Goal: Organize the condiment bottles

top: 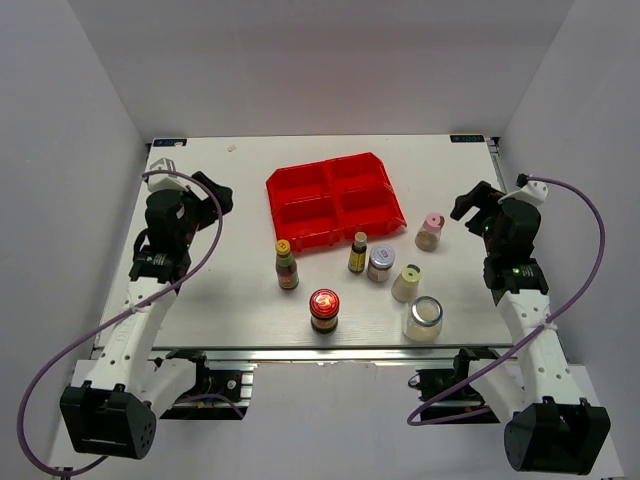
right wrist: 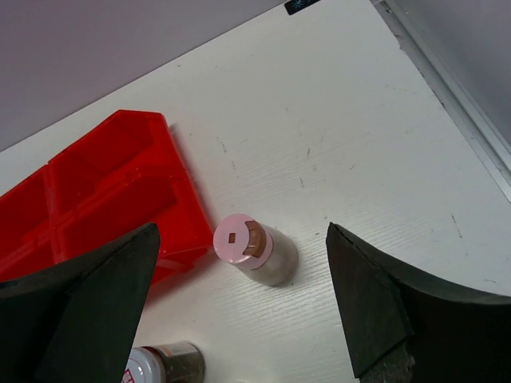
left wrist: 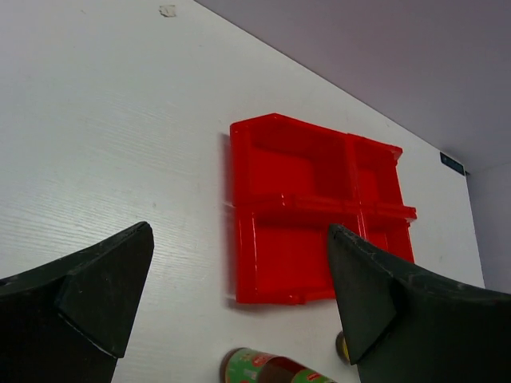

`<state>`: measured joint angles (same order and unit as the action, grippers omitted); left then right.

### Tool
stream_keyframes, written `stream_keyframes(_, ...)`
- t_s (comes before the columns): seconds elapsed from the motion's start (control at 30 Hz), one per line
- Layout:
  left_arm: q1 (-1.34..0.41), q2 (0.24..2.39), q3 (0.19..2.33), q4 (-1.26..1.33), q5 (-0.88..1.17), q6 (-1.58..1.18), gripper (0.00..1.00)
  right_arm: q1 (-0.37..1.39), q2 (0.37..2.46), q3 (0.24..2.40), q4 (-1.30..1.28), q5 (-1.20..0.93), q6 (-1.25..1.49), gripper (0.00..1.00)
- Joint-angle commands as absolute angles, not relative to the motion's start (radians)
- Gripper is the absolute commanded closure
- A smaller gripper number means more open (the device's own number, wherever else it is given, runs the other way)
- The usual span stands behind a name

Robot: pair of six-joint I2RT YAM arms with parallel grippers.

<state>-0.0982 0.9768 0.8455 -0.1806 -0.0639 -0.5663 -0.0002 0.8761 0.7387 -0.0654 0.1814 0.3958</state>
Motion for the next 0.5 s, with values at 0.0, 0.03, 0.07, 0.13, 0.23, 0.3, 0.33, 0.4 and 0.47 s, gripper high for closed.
stream_keyframes(0.0,-0.139,0.971,0.871,-0.184,0.032,-0.568,0.02,-0.002,0.879,0.75,0.026,0.101,0.382,0.11)
stream_keyframes(0.03,-0.162,0.979,0.874,-0.187,0.016,-0.557,0.02,-0.002,0.879,0.747,0.032,0.092,0.376,0.11)
stream_keyframes(0.07,-0.22,0.983,0.876,-0.193,-0.051,-0.549,0.02,-0.002,0.879,0.736,0.043,0.074,0.361,0.11)
stream_keyframes(0.13,-0.294,0.995,0.9,-0.236,-0.141,-0.517,0.02,-0.002,0.877,0.729,0.055,0.066,0.353,0.11)
stream_keyframes(0.23,-0.417,1.011,0.942,-0.319,-0.264,-0.496,0.02,-0.002,0.877,0.721,0.049,0.066,0.333,0.11)
stream_keyframes(0.3,-0.462,0.994,0.942,-0.342,-0.279,-0.495,0.02,-0.002,0.879,0.718,0.045,0.077,0.334,0.11)
stream_keyframes(0.33,-0.475,0.983,0.939,-0.345,-0.282,-0.495,0.02,-0.002,0.884,0.716,0.044,0.078,0.334,0.11)
stream_keyframes(0.4,-0.518,0.967,0.936,-0.36,-0.288,-0.494,0.02,-0.002,0.89,0.713,0.049,0.066,0.336,0.11)
stream_keyframes(0.47,-0.56,0.96,0.943,-0.365,-0.275,-0.476,0.02,-0.002,0.907,0.716,0.048,0.052,0.334,0.11)
